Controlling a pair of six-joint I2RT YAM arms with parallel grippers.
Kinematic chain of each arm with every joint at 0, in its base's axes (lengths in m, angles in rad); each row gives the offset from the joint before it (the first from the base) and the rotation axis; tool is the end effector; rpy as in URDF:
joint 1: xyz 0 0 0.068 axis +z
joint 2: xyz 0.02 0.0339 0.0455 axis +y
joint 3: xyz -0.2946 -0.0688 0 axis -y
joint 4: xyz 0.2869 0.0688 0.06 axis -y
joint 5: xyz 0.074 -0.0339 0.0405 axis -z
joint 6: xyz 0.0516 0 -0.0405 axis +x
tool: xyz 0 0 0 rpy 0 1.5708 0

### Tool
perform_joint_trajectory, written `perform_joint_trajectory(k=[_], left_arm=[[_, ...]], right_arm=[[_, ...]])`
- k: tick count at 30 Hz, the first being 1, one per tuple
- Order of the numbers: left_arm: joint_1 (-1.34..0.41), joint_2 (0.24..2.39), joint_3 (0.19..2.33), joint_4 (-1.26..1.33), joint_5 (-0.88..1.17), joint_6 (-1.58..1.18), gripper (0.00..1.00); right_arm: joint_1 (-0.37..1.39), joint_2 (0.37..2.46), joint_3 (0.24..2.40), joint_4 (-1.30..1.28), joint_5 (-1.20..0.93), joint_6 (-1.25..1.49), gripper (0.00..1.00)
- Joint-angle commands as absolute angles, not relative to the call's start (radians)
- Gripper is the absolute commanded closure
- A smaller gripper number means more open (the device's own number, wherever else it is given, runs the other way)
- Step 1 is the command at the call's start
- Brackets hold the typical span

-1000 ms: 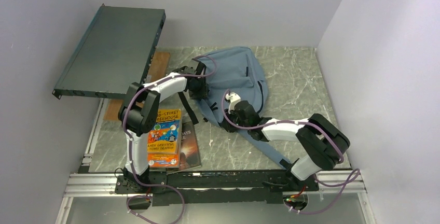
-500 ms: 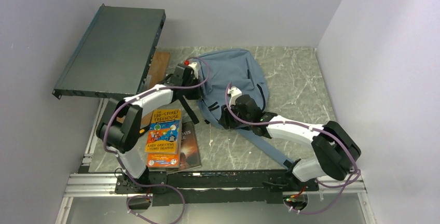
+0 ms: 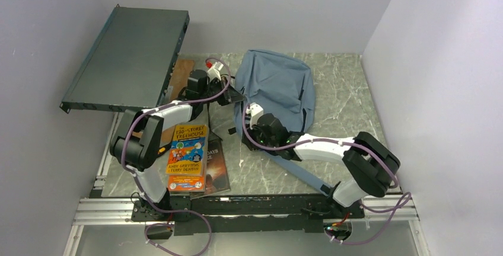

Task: Pack the student bag
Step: Unzip the student bag at the center of the board.

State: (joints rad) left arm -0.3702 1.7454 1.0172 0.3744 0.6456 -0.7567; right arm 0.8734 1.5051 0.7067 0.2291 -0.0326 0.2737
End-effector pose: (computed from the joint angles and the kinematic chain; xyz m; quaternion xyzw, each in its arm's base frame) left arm 0.3927 -0.1857 0.2175 0.0285 0.7985 -0.5096 0.3193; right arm 0.2232 0.2691 0.1762 -0.2666 0.8357 0.2725 0.3954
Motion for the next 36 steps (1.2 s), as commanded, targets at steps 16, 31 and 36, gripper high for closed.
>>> perform_joint_trajectory(k=[16,31,36], left_arm=[[-0.373,1.818,1.000,0.857,0.882,-1.024,1.00],[-0.374,1.802,0.999,0.843,0.882,-1.026,1.00],[-0.378,1.805,0.999,0.855,0.884,-1.037,1.00]], right_arm=[[0.649,1.240,0.799,0.012,-0.184,0.405,0.50],[0.614,1.351,0.894,0.007,-0.276,0.253,0.59],[0.623,1.384,0.899,0.016,-0.317,0.204,0.57]])
